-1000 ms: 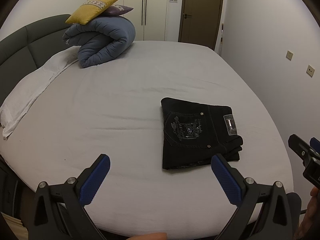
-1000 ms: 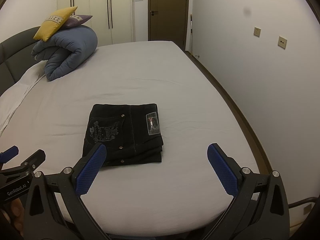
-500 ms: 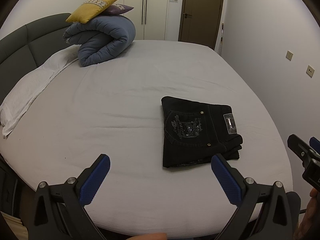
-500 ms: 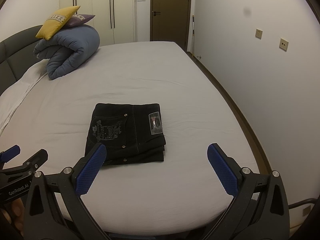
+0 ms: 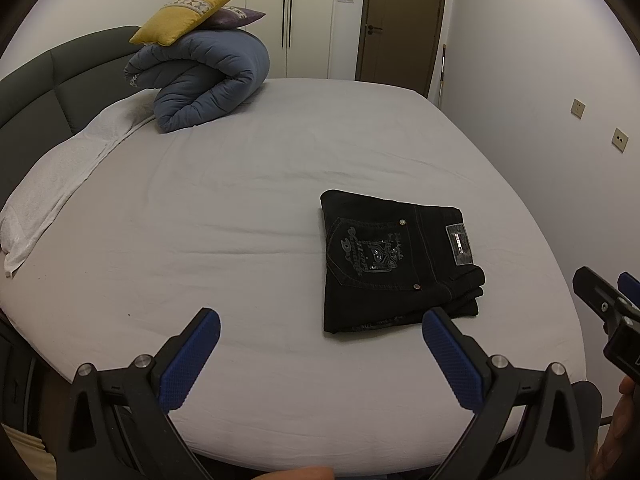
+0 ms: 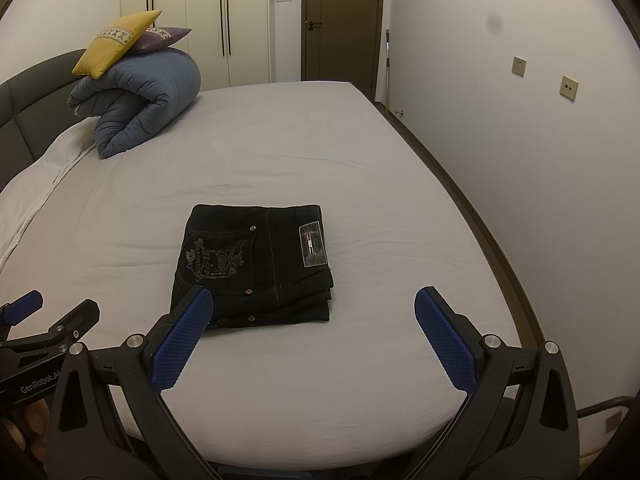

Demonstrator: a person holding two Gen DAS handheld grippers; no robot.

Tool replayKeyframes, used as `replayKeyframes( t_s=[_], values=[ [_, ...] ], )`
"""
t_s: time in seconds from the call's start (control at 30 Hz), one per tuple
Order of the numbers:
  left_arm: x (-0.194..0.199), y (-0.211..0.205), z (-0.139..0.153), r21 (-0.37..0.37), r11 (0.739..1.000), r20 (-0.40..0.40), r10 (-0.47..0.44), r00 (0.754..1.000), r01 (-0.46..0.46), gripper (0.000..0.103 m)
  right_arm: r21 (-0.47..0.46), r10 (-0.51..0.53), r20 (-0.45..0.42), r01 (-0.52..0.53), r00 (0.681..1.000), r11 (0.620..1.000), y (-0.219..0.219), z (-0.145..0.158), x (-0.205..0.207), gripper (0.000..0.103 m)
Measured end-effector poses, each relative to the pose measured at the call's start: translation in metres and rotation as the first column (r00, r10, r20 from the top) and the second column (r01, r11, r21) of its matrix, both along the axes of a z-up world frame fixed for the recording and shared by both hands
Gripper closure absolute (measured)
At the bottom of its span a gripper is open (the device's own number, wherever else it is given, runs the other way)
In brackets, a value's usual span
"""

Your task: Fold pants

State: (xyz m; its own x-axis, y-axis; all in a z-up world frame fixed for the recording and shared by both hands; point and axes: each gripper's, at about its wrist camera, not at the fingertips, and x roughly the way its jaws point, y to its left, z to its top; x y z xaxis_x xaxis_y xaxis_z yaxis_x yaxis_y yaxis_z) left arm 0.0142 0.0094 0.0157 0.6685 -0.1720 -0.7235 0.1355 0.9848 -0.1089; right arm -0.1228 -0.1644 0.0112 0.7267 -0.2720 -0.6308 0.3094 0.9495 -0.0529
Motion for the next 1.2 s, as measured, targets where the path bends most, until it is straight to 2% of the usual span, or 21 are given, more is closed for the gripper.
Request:
replayKeyframes(
  t_s=[1.2],
  values=[
    [-0.0019,-0.0050,-0.0048,0.001,1.000,-0.009,-0.011,1.000,0.011,0.000,0.002,0.010,-0.004,-0.010,1.000,1.000,0.0021,-0.0035,-0.0021,0.000]
  ],
)
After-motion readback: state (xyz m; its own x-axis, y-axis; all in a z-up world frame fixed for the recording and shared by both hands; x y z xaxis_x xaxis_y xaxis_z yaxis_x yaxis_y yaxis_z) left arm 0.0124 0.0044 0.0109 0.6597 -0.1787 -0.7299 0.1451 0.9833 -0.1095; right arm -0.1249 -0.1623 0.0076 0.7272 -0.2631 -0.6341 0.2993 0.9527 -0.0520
